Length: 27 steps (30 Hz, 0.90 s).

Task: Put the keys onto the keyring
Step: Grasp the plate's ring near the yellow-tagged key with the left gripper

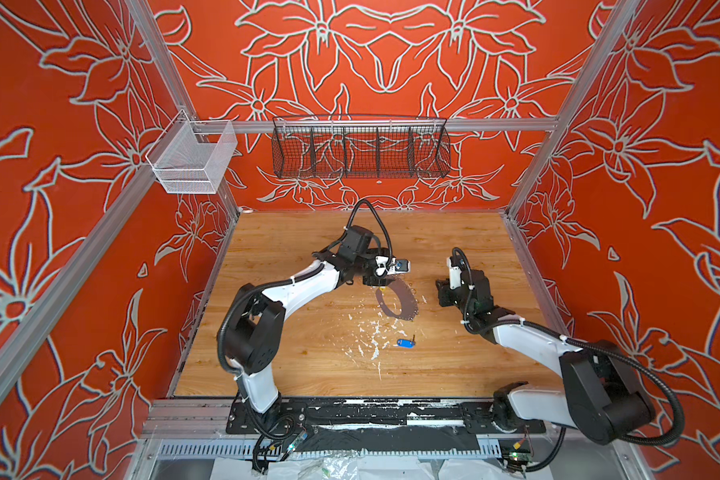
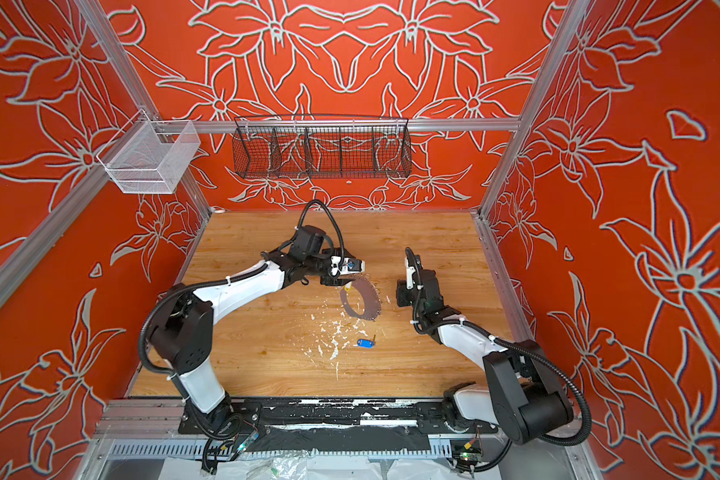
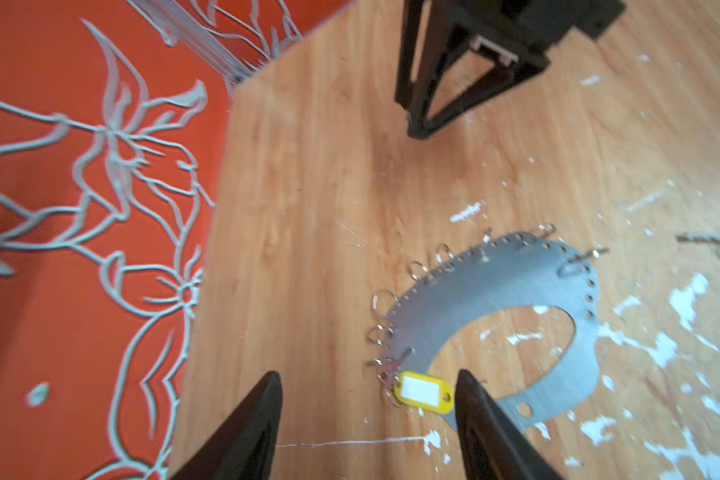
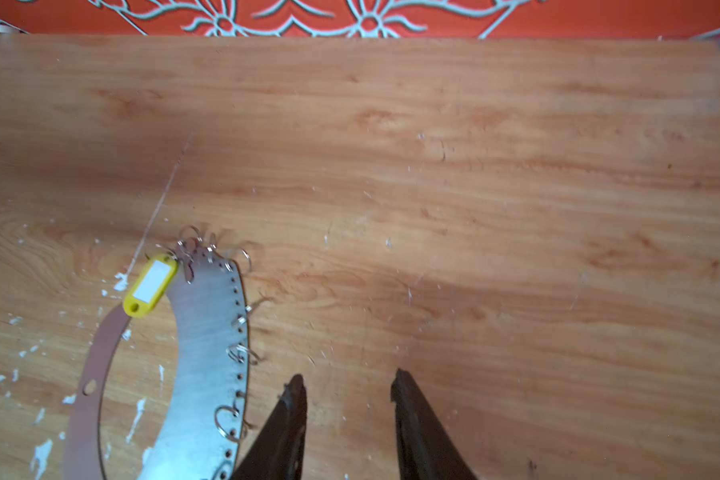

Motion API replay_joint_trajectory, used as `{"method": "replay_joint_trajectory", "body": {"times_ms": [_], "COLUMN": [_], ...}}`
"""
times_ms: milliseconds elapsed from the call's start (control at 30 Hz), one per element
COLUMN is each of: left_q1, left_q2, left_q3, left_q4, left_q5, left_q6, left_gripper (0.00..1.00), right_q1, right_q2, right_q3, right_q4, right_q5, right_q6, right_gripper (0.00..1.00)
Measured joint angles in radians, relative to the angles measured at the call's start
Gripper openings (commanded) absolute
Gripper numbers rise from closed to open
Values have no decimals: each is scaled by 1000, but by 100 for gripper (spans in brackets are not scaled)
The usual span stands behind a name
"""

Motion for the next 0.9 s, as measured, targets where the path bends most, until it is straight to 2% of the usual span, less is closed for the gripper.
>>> {"method": "replay_joint_trajectory", "body": {"times_ms": [133, 233, 267, 400, 633, 900], "left_q1": [3, -1, -4, -33, -57, -57], "left_q2": [159, 230, 240, 289, 400, 456], "left_q3": [294, 429, 439, 425, 476, 545], "left_q4": [-240, -332, -342, -378, -441, -441], "left_q5": [-77, -167, -195, -301, -333, -361], "left_q6": [42, 90, 117, 248, 359, 437], "left_gripper": [60, 52, 48, 46, 33, 31], "right_q1": [-37, -40, -40, -40, -40, -40], "right_q2": [13, 18, 18, 13, 12, 12], "right_q3": [-11, -11, -11, -22, -30, -30], "right_q4": [49, 79, 89, 133, 148, 152], "right_q5": [-35, -54, -58, -60, -61, -62], "right_q6": [16, 21, 22, 30, 36, 37], "right_gripper": [31, 33, 34, 37, 37, 37]}}
